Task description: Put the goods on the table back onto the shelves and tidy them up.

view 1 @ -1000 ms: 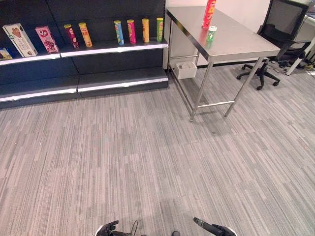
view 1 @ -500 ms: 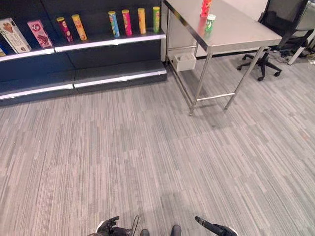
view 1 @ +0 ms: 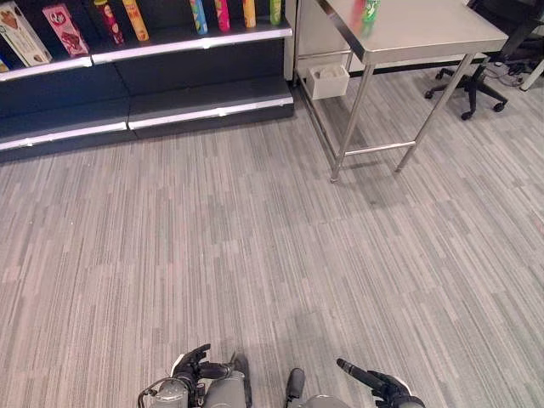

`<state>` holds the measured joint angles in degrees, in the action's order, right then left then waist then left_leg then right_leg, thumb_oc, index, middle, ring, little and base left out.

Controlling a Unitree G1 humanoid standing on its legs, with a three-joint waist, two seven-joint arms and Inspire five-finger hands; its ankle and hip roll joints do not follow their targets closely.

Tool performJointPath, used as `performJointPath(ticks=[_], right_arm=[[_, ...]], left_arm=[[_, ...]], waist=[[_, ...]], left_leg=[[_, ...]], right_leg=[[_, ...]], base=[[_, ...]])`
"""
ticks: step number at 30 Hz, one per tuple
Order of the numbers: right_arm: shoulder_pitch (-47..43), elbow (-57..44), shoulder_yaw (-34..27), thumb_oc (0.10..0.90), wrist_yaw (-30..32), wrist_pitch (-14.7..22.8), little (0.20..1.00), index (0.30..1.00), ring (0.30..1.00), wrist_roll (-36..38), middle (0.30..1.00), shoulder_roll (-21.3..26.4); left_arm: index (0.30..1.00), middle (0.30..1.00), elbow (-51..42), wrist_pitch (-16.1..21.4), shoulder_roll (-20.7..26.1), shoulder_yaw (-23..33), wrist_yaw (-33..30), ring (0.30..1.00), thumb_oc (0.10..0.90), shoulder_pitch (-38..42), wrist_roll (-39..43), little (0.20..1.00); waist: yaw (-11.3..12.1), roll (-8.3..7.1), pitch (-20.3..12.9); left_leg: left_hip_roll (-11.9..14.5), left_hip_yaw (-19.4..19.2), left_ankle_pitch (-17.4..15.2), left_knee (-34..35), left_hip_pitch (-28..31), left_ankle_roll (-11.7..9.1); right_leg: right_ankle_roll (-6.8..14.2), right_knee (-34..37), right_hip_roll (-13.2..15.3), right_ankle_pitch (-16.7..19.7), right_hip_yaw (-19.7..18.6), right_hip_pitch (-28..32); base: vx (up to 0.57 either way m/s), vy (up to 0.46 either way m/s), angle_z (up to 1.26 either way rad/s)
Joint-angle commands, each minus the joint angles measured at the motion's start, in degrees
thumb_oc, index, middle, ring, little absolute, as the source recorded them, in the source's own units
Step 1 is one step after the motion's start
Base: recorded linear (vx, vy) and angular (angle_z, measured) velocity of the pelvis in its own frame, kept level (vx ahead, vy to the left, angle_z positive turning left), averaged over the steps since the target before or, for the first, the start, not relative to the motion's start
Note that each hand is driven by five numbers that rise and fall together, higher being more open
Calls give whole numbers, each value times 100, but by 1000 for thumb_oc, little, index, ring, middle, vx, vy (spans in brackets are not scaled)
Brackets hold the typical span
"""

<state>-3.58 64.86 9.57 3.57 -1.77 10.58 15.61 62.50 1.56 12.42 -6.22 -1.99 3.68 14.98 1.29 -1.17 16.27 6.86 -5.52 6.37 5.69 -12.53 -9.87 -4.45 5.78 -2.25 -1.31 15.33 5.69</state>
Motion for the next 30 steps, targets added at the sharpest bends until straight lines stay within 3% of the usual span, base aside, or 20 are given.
performJointPath(ticks=[1,3,5,7,9,10,11,12,13,14,15,17,19,20,21,26,30], right_arm=[[83,-176,58,800,122,180,900,900,900,96,900,378],[94,-184,82,800,84,181,900,900,900,64,900,352],[115,-203,103,800,56,178,900,900,900,6,900,299],[89,-203,146,800,-10,153,900,900,900,-58,900,208],[82,-212,170,800,-38,144,900,900,900,-105,900,178],[46,-226,178,800,-69,148,900,900,900,-147,900,152],[15,-267,90,800,-56,151,900,900,900,-98,900,147],[-7,-306,38,800,-43,147,900,900,900,-65,900,158],[-7,-306,37,800,-43,147,900,900,900,-65,900,161],[-15,-379,-38,800,4,158,900,900,900,-11,900,136],[-9,-379,-61,800,14,159,900,900,900,10,900,113],[37,-376,-101,800,31,159,900,900,900,35,900,113],[53,-412,-149,800,73,154,900,900,900,51,900,170],[93,-421,-171,800,106,142,900,900,900,54,900,168],[109,-407,-196,800,122,144,900,900,900,82,900,162],[119,-319,-227,800,126,135,900,900,900,108,900,124],[147,-274,-185,800,84,123,900,900,900,12,900,123]], left_arm=[[900,900,21,70,115,-222,-60,900,800,-282,-122,900],[900,900,66,73,120,-161,-60,900,800,-322,-115,900],[900,900,121,65,131,-105,-63,900,800,-369,-142,900],[900,900,156,76,216,-14,-82,900,800,-396,-175,900],[900,900,172,64,247,10,-78,900,800,-391,-187,900],[900,900,179,58,307,41,-66,900,800,-363,-193,900],[900,900,133,58,360,41,-68,900,800,-320,-186,900],[900,900,107,56,374,40,-73,900,800,-289,-173,900],[900,900,108,56,371,39,-74,900,800,-288,-173,900],[900,900,79,45,437,33,-108,900,800,-229,-174,900],[900,900,56,54,453,29,-112,900,800,-207,-173,900],[900,900,32,85,460,-6,-117,900,800,-148,-173,900],[900,900,0,116,466,-92,-134,900,800,-74,-203,900],[900,900,-2,116,458,-145,-129,900,800,-40,-298,900],[900,900,-9,145,442,-178,-143,900,800,-8,-350,900],[900,900,-46,182,426,-167,-134,900,800,60,-425,900],[900,900,-44,186,377,-169,-104,900,800,3,-535,900]], waist=[[264,-20,-303],[300,-11,-383],[321,-26,-499],[403,-180,-642],[438,-227,-677],[457,-283,-715],[413,-301,-657],[371,-278,-599],[380,-264,-613],[250,-117,-477],[200,-45,-435],[65,23,-362],[-81,46,-196],[-175,-12,-187],[-235,-29,-120],[-421,-113,-10],[-443,-191,-36]], left_leg=[[104,-243,549,-229,-384,289],[106,-291,536,-112,-275,310],[54,-250,730,-140,-186,341],[-145,-241,554,-321,-75,531],[-224,-279,449,-382,-24,615],[-374,-370,235,-469,68,763],[-569,-449,40,-511,252,929],[-637,-467,-24,-508,346,1009],[-617,-470,-24,-515,325,1007],[-637,-504,-146,-312,704,1118],[-634,-513,-180,-177,891,1131],[-655,-463,-302,-69,1143,1083],[-671,-441,-442,-69,1354,1015],[-696,-401,-559,-69,1472,958],[-698,-397,-647,-69,1616,918],[-772,-272,-920,-69,2010,865],[-875,-161,-1227,-69,2475,883]], right_leg=[[990,-78,325,-733,-248,825],[1024,-78,333,-740,-334,874],[1050,-78,381,-786,-442,981],[1179,-267,660,-786,-561,1055],[1238,-490,783,-790,-596,991],[1397,-1107,988,-637,-584,752],[1553,-2047,1217,-134,-548,308],[1588,-2549,1314,266,-536,81],[1583,-2536,1295,284,-543,63],[1572,-3499,1478,786,-377,-427],[1554,-3807,1589,820,-235,-647],[1438,-3451,1762,597,175,-838],[1406,-2545,1704,440,434,-1096],[1480,-1718,1630,552,463,-1196],[1550,-1318,1553,700,462,-1261],[1785,-256,1442,1216,163,-1657],[1851,-89,1444,1439,197,-1816]], base=[[423,208,-13],[289,156,-48],[298,175,-68],[392,251,-49],[285,239,-26],[329,420,-11],[254,431,-12],[104,260,-26],[56,279,-12],[83,270,11],[169,317,42],[240,106,29],[248,-28,-1],[236,-94,8],[183,-79,17],[209,-56,38],[330,-67,3]])
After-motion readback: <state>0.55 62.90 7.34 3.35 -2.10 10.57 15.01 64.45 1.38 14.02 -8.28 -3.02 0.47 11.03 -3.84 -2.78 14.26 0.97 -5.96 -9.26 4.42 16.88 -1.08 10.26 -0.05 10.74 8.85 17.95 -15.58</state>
